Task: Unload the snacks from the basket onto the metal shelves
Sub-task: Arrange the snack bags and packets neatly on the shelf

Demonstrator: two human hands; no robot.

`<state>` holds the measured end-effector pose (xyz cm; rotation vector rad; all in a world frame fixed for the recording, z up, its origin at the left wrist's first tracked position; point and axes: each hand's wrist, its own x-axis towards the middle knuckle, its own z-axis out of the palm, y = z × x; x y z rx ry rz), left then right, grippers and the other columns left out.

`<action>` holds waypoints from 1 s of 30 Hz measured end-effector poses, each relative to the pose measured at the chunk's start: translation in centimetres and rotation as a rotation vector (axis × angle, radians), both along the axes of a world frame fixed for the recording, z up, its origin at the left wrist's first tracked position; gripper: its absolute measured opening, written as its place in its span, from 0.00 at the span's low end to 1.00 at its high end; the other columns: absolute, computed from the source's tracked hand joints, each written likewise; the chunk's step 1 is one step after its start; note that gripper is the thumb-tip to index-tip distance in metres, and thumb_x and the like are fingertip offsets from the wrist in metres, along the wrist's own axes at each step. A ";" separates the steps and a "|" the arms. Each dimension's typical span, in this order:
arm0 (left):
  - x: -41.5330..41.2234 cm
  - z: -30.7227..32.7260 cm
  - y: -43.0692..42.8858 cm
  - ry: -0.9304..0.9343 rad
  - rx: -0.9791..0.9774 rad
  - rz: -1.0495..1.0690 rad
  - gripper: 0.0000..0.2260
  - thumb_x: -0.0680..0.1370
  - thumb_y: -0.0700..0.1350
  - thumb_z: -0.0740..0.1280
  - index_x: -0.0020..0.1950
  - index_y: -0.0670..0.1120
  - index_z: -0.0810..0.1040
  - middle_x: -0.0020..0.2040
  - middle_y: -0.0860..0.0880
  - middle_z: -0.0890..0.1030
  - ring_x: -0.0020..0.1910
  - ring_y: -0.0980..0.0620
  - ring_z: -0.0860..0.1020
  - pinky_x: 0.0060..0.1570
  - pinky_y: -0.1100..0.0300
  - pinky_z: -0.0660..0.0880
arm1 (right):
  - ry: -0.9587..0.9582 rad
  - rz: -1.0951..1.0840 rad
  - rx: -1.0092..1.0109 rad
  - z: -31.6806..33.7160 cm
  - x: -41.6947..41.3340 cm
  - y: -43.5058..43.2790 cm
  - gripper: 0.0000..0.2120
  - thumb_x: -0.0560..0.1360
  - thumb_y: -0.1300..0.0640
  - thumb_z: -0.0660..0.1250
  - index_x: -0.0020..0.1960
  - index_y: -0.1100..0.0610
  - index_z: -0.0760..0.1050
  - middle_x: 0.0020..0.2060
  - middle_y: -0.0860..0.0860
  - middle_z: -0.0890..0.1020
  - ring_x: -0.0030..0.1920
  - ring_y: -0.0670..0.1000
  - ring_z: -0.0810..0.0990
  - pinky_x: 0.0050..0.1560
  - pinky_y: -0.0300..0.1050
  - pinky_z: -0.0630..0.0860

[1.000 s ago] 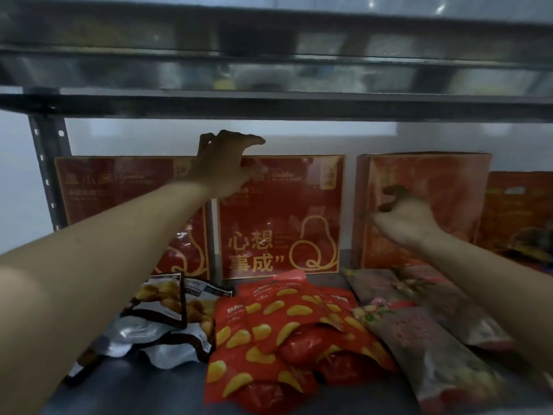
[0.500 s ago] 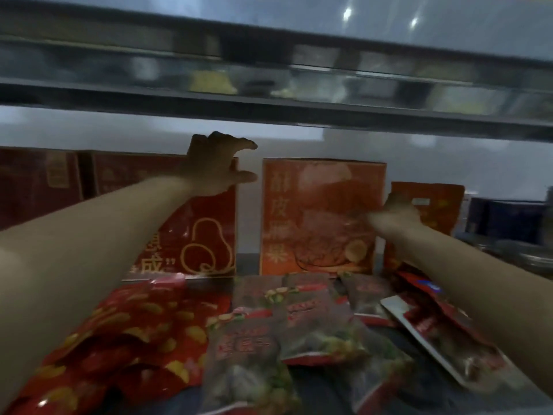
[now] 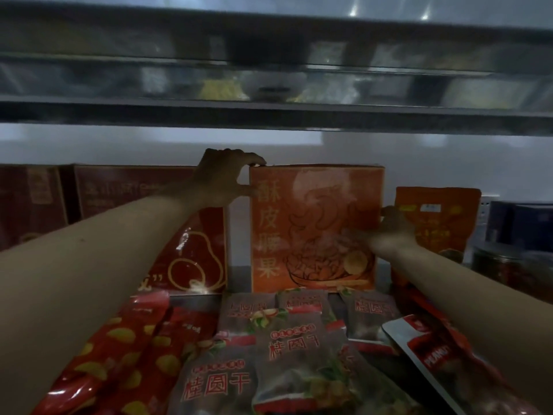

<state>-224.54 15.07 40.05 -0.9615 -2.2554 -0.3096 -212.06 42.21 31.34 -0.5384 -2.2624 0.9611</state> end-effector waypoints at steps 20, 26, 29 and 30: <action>0.5 -0.8 -1.3 -0.108 0.096 -0.062 0.25 0.73 0.48 0.75 0.69 0.51 0.74 0.62 0.46 0.78 0.59 0.46 0.76 0.56 0.57 0.69 | 0.035 -0.028 0.036 -1.3 -2.8 -0.5 0.37 0.64 0.41 0.79 0.64 0.59 0.70 0.60 0.57 0.79 0.58 0.59 0.80 0.45 0.40 0.74; 0.5 -0.9 -1.4 -0.084 0.087 -0.037 0.26 0.73 0.48 0.74 0.70 0.52 0.73 0.62 0.45 0.77 0.60 0.45 0.74 0.57 0.55 0.68 | 0.007 -0.033 0.040 -1.1 -2.2 -1.1 0.37 0.64 0.39 0.78 0.63 0.59 0.70 0.59 0.56 0.80 0.57 0.59 0.81 0.48 0.45 0.79; 1.1 -0.8 -1.6 -0.058 0.069 -0.014 0.28 0.74 0.51 0.73 0.72 0.52 0.70 0.68 0.45 0.74 0.67 0.45 0.69 0.65 0.49 0.67 | 0.013 -0.078 0.087 -0.5 -1.4 -1.8 0.44 0.66 0.39 0.76 0.70 0.61 0.62 0.64 0.61 0.75 0.62 0.63 0.77 0.56 0.55 0.79; 1.5 -0.8 -1.8 -0.040 0.072 -0.004 0.28 0.75 0.52 0.72 0.73 0.51 0.69 0.70 0.45 0.73 0.70 0.45 0.68 0.68 0.48 0.65 | 0.026 -0.098 0.123 -0.3 -1.0 -2.2 0.45 0.67 0.38 0.75 0.72 0.61 0.59 0.65 0.61 0.74 0.63 0.64 0.75 0.57 0.58 0.78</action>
